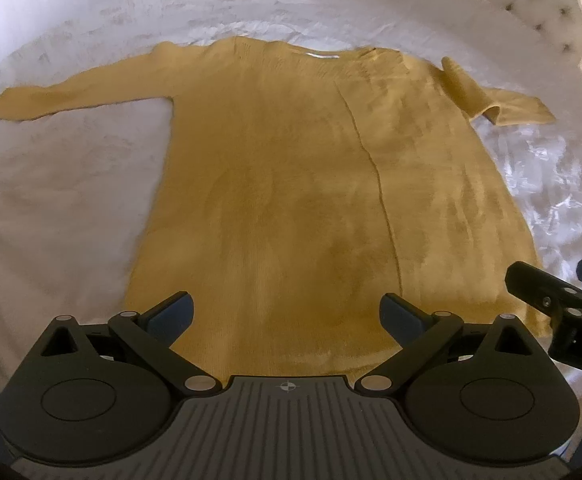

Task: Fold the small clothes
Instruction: 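Grasp the sweater sleeve with the right gripper and lift it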

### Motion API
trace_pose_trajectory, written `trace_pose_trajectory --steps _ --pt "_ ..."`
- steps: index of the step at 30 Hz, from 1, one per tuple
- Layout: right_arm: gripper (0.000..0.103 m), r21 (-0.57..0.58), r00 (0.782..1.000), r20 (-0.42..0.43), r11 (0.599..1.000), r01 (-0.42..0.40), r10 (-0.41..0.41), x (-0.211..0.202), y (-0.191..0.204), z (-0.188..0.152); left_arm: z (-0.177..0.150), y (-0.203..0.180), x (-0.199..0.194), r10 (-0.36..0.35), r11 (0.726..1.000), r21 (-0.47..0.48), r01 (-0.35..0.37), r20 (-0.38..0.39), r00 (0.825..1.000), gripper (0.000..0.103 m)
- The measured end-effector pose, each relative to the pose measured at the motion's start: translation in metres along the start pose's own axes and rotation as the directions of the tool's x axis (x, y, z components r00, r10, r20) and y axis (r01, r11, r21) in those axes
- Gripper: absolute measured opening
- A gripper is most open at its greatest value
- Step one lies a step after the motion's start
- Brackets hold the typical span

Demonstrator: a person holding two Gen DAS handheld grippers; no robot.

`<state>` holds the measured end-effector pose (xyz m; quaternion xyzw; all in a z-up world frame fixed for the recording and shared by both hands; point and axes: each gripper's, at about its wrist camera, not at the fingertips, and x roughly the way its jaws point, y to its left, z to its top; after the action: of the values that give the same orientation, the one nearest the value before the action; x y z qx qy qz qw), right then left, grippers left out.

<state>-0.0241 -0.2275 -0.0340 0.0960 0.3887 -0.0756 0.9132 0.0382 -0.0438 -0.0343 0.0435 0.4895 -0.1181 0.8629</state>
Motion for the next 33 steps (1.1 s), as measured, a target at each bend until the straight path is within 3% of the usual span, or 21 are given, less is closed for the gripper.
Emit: trace_pose_trajectory --steps 7,13,17,22,25,30,33 --pt "0.102 0.045 0.997 -0.057 0.997 -0.055 0.058 0.029 -0.018 0.007 0.019 0.006 0.024 0.018 1.0 -0.017 -0.018 0.003 1.0 0.101" --pt "0.102 0.091 0.993 -0.086 0.993 -0.079 0.087 0.065 -0.066 0.033 0.053 0.017 0.053 0.03 0.999 -0.027 -0.028 0.048 0.998 0.101" --pt "0.102 0.145 0.999 -0.053 0.989 -0.003 0.011 0.088 -0.11 0.065 0.077 0.022 0.072 0.01 0.999 -0.044 -0.006 0.089 0.996 0.101" --pt "0.102 0.174 0.993 -0.016 0.977 0.121 -0.12 0.127 -0.17 0.118 0.11 0.027 0.102 -0.068 0.992 -0.093 0.08 0.123 0.99 0.101" --pt "0.102 0.208 0.985 -0.037 0.963 0.174 -0.17 0.156 -0.203 0.149 0.127 0.02 0.12 -0.024 0.996 -0.085 0.036 0.138 0.99 0.101" --pt "0.102 0.259 0.964 -0.02 0.93 0.26 -0.264 0.191 -0.245 0.191 0.152 0.004 0.149 0.077 0.997 -0.032 -0.072 0.222 0.972 0.101" --pt "0.102 0.303 0.956 -0.011 0.91 0.283 -0.294 0.207 -0.266 0.206 0.163 0.001 0.168 0.101 0.995 -0.03 -0.097 0.239 0.966 0.101"
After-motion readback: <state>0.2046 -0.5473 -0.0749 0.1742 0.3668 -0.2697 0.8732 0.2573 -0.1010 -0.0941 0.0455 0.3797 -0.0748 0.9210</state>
